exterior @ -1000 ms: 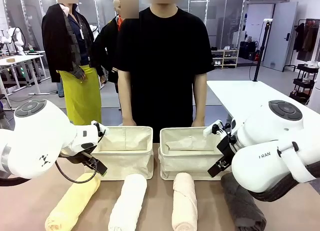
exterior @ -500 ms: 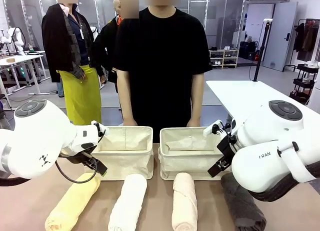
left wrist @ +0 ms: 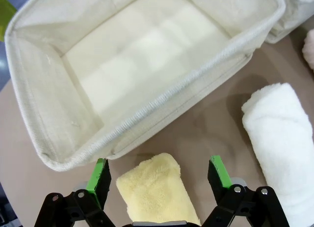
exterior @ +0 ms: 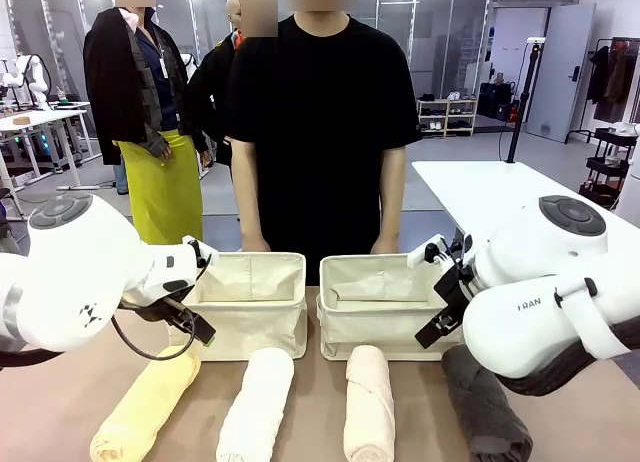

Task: Divide the towels into two baskets.
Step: Pick up one hotel-folded towel and place it in the Fabric basket indicated by the person.

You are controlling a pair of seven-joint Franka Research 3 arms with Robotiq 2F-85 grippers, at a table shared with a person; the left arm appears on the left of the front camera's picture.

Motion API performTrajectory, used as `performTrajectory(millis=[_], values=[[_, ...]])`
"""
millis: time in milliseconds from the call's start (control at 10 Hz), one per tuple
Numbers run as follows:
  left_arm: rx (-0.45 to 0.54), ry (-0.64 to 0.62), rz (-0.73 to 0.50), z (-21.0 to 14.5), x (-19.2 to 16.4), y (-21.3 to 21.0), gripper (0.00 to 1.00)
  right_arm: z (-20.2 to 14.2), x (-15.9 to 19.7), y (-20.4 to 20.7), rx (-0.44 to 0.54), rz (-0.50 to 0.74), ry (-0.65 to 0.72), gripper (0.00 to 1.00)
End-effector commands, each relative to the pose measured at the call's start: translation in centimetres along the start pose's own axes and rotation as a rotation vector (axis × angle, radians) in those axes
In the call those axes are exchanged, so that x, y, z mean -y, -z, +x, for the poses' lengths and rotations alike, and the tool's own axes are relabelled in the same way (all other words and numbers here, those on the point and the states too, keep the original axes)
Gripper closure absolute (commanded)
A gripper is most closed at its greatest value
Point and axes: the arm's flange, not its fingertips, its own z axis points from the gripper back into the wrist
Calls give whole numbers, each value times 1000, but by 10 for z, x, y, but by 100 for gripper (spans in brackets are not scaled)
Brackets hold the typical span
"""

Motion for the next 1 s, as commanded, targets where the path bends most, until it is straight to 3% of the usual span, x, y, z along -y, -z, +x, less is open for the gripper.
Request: performTrajectory(millis=[0,300,500,800,900], values=[[4,-5,3,15,-10,-25,0,15,13,-19,16,41,48,0],[6,-99,-142,16,-31,-65,0,24,34,-55,2,122,114,0],[78,-234,-531,2,-66,-100,0,17,68,-84,-22,387,258,0],[208,-341,-839,-31,-107,-114,0,-3,113,-90,0,755,449,0],[239,-403,-866,-48,-120,-116,0,-14,128,-92,32,895,526,0]])
